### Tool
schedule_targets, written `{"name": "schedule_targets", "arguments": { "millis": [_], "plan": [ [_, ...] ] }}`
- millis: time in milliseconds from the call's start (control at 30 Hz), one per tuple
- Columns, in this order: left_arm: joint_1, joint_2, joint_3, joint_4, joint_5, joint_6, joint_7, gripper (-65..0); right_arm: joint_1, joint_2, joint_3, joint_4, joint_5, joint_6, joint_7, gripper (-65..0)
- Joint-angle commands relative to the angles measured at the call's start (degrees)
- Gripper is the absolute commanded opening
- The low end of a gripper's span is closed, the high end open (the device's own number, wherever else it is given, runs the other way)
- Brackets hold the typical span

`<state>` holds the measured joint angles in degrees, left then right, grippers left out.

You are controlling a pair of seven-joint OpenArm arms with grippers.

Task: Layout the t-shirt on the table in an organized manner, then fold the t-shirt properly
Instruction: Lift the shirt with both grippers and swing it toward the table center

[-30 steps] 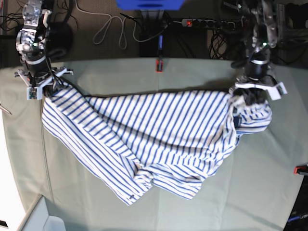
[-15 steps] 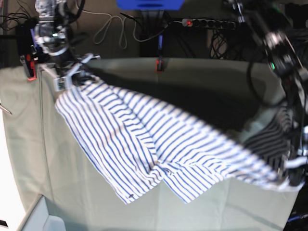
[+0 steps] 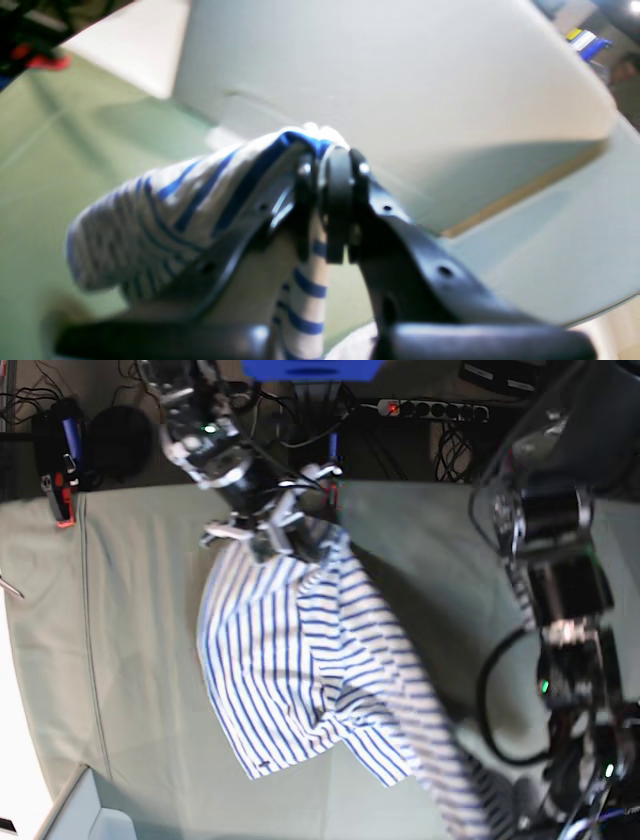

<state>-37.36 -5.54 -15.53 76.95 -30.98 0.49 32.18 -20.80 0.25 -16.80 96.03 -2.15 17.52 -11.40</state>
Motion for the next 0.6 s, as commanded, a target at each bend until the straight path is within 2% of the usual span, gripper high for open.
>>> {"name": "schedule_targets", "arguments": {
  "millis": [0,133,233,300,367,467,567],
  "plan": [
    [-2.7,1.0,0.1,0.5,-0.4,-0.7,-1.9,-65.0,0.2,-0.8,-0.8,1.0,-1.1,-0.1,1.6,-65.0],
    [-6.3,4.2,0.5,-2.6,-0.2,-0.7,-1.9,-65.0,0.8,-2.4,-6.8,-0.9,-6.9,-0.1,1.6,-65.0],
    [-7.8,6.5,0.5,-6.7,-0.2,-0.7,-1.9,-64.4,1.4,-2.6,-8.5,-2.0,-9.5,-0.1,1.6,-65.0],
    [-8.0,6.8,0.5,-9.0,-0.2,-0.7,-1.7,-62.1,1.5,-2.6,-8.6,-2.7,-10.6,-0.1,1.6,-61.2],
    [-7.6,6.6,0.6,-9.7,-0.3,-0.5,-1.6,-54.9,1.1,-2.4,-8.2,-2.7,-10.6,-0.1,1.6,-54.9],
    [-5.1,6.3,0.2,-9.9,-0.3,-0.4,-1.9,-37.8,0.8,-0.8,-8.0,-2.2,-10.6,-0.1,1.6,-43.9],
    [-2.9,3.7,0.1,-9.1,-0.8,-0.4,-1.9,-26.2,-0.3,0.2,-6.9,-0.5,-10.5,-0.1,1.7,-37.2]
  ]
}}
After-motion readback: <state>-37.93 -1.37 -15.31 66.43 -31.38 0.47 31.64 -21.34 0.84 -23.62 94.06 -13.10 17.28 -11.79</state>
